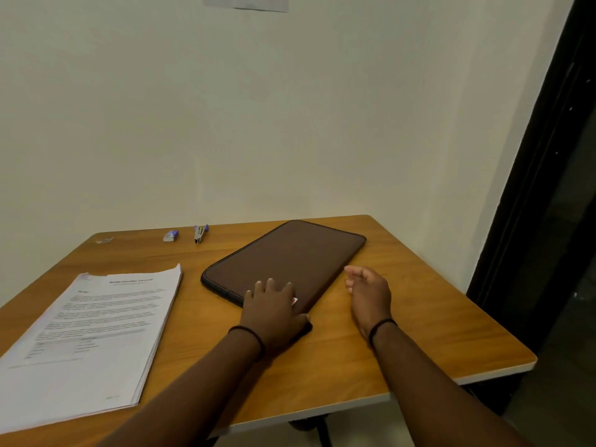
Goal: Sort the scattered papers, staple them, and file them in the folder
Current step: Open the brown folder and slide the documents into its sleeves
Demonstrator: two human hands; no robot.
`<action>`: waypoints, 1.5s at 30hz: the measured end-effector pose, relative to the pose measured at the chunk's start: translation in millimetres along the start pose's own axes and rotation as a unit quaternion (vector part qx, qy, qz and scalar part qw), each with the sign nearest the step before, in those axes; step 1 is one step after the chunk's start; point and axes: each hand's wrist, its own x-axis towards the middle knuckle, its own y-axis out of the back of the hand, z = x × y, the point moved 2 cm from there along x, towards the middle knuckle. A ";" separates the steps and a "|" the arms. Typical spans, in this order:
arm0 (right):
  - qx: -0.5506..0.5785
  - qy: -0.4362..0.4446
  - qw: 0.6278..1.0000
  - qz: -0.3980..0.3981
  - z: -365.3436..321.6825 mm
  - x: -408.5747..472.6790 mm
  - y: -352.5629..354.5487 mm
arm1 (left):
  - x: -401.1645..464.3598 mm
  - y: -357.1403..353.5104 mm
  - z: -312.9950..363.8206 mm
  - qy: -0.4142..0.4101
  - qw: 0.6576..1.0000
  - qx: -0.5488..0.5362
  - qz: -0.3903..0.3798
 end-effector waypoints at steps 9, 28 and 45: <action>-0.223 0.031 0.969 0.096 12.7 46.6 18.9 | 9.6 33.3 -59.6 -0.128 0.976 0.073 -0.162; -0.384 0.060 0.911 0.141 12.2 5.1 50.2 | 27.6 -12.6 36.5 -0.086 0.996 0.009 0.036; -0.390 0.157 0.899 -0.121 16.6 -38.8 100.3 | 15.6 -17.3 43.4 -0.146 0.983 -0.109 -0.005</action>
